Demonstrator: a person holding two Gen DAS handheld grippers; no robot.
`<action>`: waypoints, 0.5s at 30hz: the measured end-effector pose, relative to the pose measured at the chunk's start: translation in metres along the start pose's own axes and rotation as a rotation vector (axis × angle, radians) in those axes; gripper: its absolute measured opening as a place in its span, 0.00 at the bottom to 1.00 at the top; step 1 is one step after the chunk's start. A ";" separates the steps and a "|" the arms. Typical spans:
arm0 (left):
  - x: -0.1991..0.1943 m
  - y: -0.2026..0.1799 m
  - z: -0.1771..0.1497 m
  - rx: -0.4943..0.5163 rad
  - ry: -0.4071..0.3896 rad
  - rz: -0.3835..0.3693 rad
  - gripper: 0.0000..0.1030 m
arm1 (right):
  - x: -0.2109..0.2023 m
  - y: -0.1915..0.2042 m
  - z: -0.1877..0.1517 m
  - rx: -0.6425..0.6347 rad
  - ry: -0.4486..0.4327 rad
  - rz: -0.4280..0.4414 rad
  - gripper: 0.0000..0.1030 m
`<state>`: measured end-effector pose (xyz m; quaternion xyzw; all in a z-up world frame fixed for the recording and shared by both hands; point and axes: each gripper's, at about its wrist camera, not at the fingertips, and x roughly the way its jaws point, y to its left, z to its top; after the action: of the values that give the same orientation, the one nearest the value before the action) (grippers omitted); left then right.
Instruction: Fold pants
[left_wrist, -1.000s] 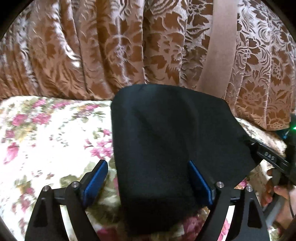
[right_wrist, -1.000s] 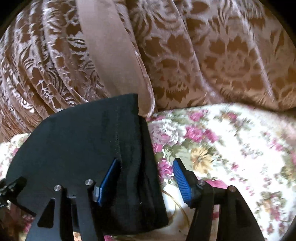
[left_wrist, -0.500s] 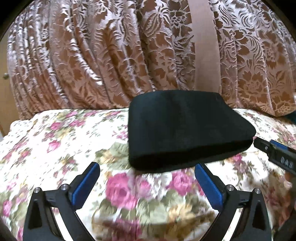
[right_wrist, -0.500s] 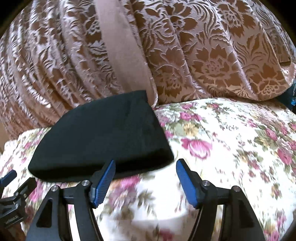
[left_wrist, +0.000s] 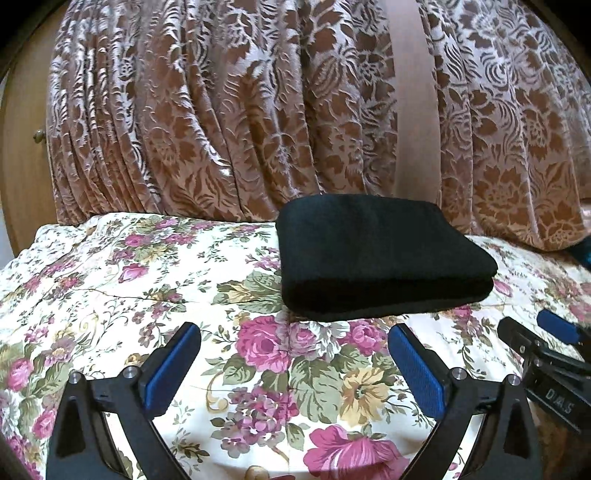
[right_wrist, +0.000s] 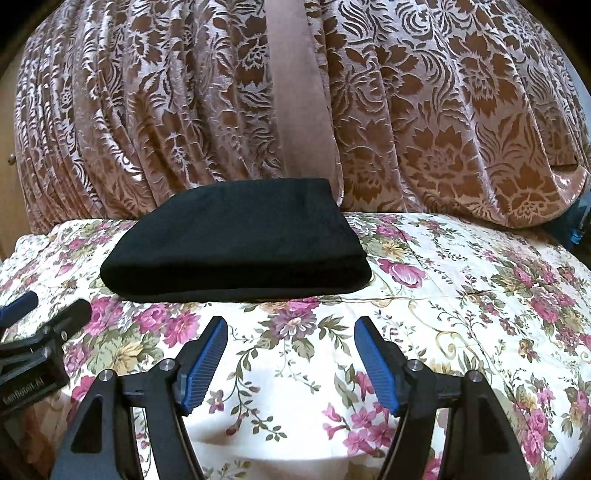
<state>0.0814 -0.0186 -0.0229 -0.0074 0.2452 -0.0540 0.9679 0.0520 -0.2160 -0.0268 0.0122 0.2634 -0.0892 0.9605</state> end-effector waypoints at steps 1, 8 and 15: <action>0.000 0.001 -0.001 -0.006 -0.002 -0.001 0.98 | -0.001 0.000 -0.001 0.002 -0.007 -0.007 0.70; 0.005 0.001 -0.003 -0.003 0.022 0.004 0.89 | -0.009 -0.001 -0.003 0.007 -0.059 -0.010 0.71; 0.001 -0.004 -0.004 0.027 0.001 0.007 0.89 | -0.008 0.002 -0.003 -0.008 -0.060 -0.021 0.71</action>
<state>0.0799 -0.0223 -0.0264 0.0066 0.2451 -0.0540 0.9680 0.0437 -0.2122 -0.0255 0.0028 0.2352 -0.0984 0.9670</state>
